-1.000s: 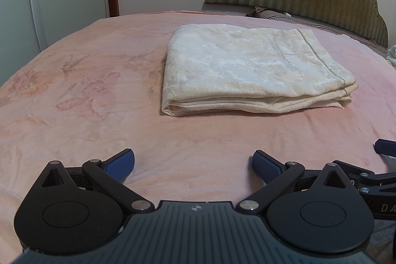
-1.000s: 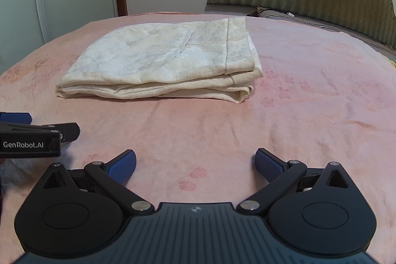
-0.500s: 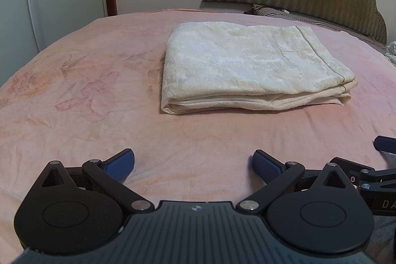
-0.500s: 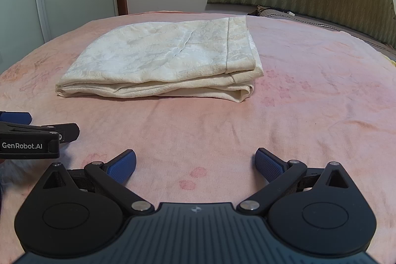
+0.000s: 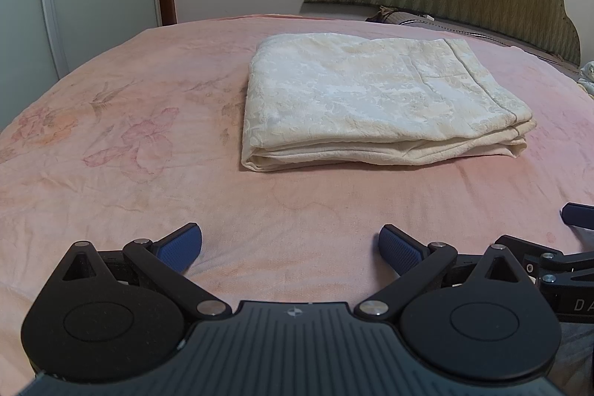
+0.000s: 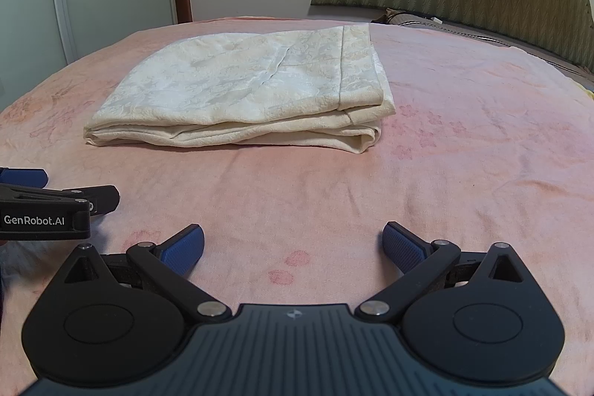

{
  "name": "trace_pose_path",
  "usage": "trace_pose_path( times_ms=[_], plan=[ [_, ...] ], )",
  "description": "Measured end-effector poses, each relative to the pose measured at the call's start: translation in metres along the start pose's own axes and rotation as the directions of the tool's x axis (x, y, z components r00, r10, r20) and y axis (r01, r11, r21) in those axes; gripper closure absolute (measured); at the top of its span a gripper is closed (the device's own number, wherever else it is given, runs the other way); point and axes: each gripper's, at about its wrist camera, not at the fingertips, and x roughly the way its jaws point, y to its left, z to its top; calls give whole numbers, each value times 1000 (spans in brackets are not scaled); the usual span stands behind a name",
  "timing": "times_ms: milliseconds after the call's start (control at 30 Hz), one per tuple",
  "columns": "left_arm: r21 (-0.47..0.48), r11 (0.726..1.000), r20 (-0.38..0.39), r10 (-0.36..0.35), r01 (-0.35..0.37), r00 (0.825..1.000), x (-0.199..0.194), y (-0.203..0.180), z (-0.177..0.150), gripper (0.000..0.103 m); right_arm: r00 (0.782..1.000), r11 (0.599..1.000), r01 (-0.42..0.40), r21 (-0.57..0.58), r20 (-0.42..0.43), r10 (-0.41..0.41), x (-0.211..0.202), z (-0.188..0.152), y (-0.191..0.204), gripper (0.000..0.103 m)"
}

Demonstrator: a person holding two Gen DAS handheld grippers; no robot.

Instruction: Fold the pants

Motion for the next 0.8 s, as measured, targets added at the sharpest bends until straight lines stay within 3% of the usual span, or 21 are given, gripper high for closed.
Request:
trace_pose_path(
  times_ms=[800],
  plan=[
    [2,1000,-1,-3,3,1000,-1,-1,0,0,1000,1000,2,-9,-1,-2,0,0,2,0]
  ],
)
